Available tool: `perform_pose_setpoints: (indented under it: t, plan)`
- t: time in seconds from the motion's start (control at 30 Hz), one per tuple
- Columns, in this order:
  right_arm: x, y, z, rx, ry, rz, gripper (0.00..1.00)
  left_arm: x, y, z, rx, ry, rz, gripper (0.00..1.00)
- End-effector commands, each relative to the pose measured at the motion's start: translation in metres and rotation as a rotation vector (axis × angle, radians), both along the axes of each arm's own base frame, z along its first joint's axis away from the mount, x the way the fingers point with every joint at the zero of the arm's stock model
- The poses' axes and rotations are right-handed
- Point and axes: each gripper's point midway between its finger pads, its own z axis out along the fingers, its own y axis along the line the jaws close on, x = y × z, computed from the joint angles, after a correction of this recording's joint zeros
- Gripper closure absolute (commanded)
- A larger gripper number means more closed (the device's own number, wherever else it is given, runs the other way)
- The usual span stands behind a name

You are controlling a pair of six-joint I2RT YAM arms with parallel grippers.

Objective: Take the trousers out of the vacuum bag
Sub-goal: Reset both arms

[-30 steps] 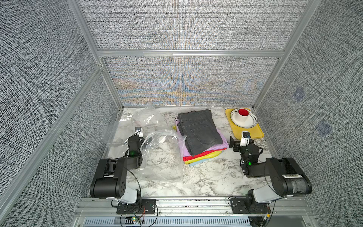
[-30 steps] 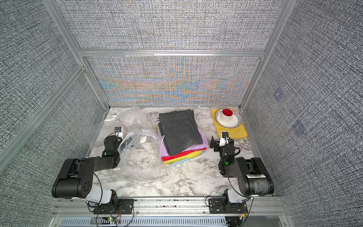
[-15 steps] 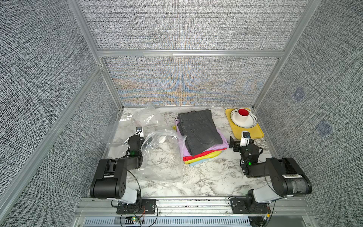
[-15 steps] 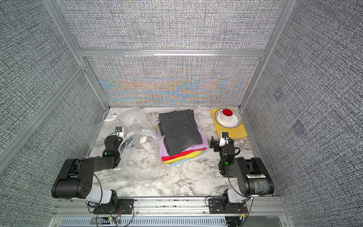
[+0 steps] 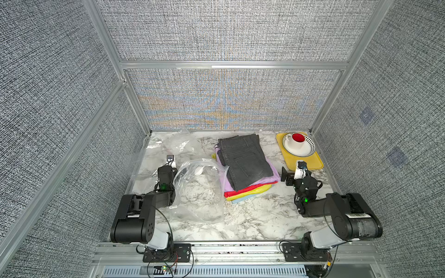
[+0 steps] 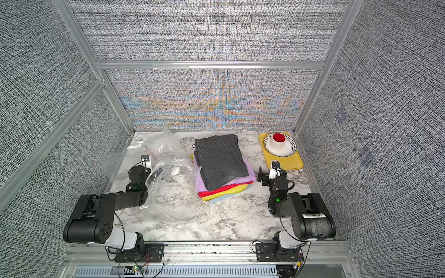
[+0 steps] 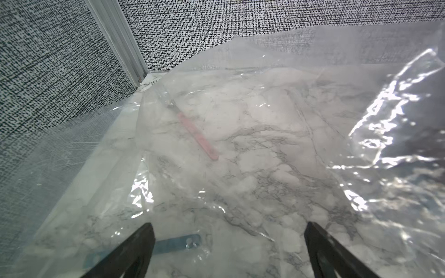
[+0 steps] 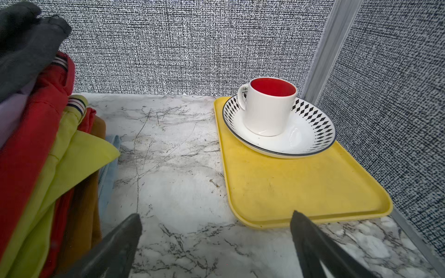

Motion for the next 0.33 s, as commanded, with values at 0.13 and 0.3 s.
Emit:
perform_pose_setpoints:
  t: [0.13,0.3]
  plan:
    - [0.0014,-0.0001,0.0083,0.001,-0.034,-0.001,0.01,0.0023,-0.0020,0.0031,0.007,-0.012,-0.016,0.00]
    - [0.0014,0.0003,0.0083,0.001,-0.034,0.000,0.01,0.0021,-0.0026,0.0031,0.008,-0.010,-0.020,0.00]
